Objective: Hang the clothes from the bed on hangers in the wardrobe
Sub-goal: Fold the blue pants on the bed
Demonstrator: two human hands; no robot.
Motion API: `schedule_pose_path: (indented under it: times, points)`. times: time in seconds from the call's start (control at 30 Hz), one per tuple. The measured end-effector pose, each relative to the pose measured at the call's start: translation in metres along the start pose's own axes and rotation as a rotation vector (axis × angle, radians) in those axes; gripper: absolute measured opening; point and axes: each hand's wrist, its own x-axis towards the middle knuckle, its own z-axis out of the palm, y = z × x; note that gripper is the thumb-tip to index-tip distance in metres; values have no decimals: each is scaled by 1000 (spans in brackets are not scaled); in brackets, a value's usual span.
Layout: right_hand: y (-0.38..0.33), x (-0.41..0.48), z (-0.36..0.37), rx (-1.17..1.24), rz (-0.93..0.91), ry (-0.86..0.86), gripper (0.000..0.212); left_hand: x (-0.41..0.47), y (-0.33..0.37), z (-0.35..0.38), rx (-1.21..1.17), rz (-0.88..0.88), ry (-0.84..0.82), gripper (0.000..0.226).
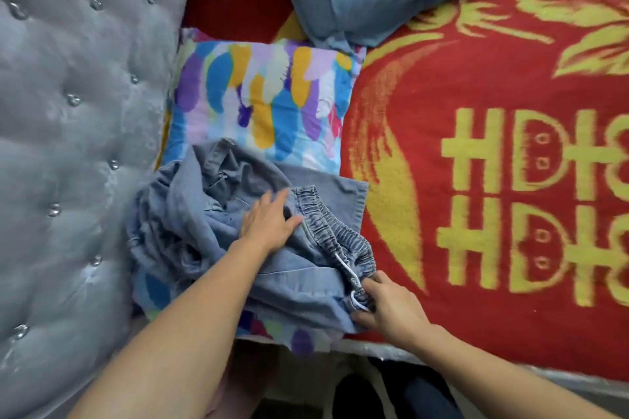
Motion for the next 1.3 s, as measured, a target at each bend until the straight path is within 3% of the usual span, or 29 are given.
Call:
schedule_pose_path:
  times: [0.1, 0.23, 0.37, 0.5, 0.6, 0.7, 0.77, 0.83, 1.03, 1.3]
  points:
    - [23, -8, 13, 171, 141, 51, 40, 4, -5, 25, 14, -49, -98, 67]
    - [38, -23, 25, 347, 235, -55, 51, -17, -17, 32, -51, -26, -109, 7]
    - [21, -43, 19, 538, 233, -144, 20, -51, -32, 13, -277, 63, -49, 6]
    - [-6, -86, -15, 671, 169, -132, 17, -91, -33, -49, -353, 175, 135, 12]
    - [-18, -119, -49, 599, 136, 50, 21, -129, -15, -111, -353, 289, 303, 21]
    - [-25, -159, -92, 443, 109, 237, 26, -175, 21, -167, -342, 455, 504, 7]
    - [-27, -196, -124, 299, 123, 321, 24, -205, 52, -194, -346, 518, 590, 10]
    - [-23, -237, -158, 177, 186, 368, 21, -231, 84, -211, -359, 549, 610, 19]
    - [31, -369, -241, 47, 345, 587, 23, -287, 189, -232, -365, 718, 602, 12]
    - [155, -490, -287, 164, 255, 1053, 46, -337, 363, -224, -416, 790, 696, 24]
